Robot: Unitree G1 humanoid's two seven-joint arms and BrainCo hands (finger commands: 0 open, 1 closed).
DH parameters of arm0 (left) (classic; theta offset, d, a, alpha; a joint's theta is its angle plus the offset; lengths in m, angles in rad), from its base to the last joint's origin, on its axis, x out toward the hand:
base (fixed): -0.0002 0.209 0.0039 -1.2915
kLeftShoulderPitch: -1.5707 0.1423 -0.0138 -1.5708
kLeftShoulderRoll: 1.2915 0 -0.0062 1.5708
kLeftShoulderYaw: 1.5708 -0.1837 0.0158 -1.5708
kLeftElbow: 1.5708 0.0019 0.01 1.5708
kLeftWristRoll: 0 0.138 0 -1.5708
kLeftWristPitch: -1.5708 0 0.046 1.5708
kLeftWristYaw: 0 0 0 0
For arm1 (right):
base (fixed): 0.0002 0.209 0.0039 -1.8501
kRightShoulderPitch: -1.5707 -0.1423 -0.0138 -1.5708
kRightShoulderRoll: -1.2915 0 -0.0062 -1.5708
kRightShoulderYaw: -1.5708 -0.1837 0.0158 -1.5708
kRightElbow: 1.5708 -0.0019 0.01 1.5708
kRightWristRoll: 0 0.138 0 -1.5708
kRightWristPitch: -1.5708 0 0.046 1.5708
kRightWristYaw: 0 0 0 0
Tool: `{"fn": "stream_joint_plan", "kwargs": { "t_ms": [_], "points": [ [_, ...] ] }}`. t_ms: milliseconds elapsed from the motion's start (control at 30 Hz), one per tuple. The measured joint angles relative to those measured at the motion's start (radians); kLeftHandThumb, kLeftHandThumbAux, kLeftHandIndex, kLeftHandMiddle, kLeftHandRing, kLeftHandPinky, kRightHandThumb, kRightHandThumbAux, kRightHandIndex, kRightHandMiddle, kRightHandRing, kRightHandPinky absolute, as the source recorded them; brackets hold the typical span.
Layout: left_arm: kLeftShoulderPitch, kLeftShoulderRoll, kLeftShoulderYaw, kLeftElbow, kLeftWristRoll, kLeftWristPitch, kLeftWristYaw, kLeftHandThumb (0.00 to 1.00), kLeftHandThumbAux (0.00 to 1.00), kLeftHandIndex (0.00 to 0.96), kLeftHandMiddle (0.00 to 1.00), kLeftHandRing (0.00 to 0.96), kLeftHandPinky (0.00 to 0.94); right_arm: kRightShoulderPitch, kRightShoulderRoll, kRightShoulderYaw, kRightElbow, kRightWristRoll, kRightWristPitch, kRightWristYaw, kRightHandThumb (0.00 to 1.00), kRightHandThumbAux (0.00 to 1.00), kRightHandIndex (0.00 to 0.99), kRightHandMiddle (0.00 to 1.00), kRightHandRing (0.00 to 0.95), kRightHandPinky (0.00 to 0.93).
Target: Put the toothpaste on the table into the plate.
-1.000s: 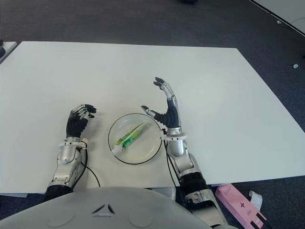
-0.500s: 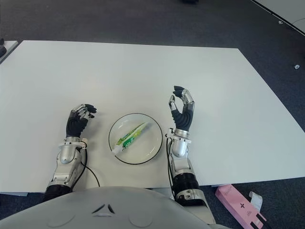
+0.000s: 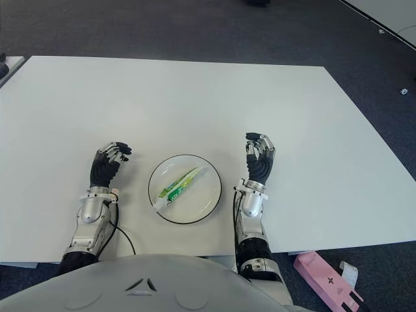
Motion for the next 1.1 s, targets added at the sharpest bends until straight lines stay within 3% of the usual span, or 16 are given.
{"fn": "stream_joint_plan", "kwargs": {
  "t_ms": [267,900,1100],
  "points": [
    [0.000,0.000,0.000,0.000,0.001,-0.001,0.001,0.714,0.723,0.426,0.462,0.461,0.468,-0.006,-0.001,-0.013,0.014,0.004,0.058,0.029,0.702,0.728,0.430,0.482,0.439,0.422],
    [0.000,-0.002,-0.001,0.000,0.006,0.002,0.001,0.714,0.723,0.425,0.460,0.454,0.460,-0.009,-0.025,-0.001,0.035,-0.005,0.067,0.106,0.706,0.732,0.431,0.487,0.461,0.464],
    [0.000,-0.002,-0.001,-0.001,0.006,0.002,0.001,0.711,0.723,0.425,0.463,0.458,0.462,0.005,-0.046,0.008,0.014,-0.022,0.110,0.125,0.709,0.732,0.430,0.483,0.462,0.465]
  ]
}}
